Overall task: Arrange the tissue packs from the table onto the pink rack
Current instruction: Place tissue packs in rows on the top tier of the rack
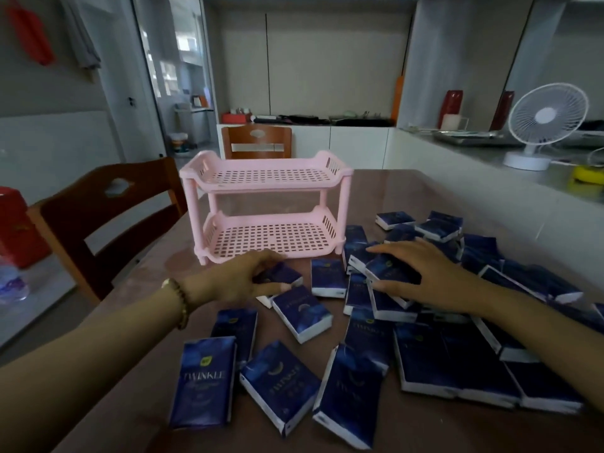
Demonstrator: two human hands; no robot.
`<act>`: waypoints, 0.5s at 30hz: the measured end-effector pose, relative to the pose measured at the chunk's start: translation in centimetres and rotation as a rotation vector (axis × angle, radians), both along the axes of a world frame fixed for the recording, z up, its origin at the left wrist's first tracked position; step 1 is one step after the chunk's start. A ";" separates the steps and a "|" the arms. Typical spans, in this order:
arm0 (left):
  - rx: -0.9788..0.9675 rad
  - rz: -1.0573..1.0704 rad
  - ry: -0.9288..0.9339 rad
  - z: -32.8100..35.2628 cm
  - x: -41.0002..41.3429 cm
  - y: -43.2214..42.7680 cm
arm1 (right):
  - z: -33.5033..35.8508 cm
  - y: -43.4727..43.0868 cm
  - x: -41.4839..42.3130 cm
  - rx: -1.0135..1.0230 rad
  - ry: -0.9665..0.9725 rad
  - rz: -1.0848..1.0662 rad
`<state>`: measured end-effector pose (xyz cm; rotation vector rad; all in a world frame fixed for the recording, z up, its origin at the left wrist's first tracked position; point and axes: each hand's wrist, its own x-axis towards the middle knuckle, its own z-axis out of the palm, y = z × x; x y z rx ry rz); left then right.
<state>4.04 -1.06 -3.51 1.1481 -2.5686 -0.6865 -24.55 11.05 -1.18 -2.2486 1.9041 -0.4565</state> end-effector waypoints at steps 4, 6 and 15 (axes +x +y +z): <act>0.101 0.024 0.103 -1.0 0.3 -0.6 | 0.0 -1.5 1.3 -0.022 -0.212 0.073; 0.133 0.013 0.117 -1.0 0.3 -1.3 | 0.2 -2.5 1.8 -0.033 -0.259 0.114; 0.445 0.048 0.216 0.3 1.7 -2.1 | 0.7 -6.8 5.2 0.080 -0.610 0.197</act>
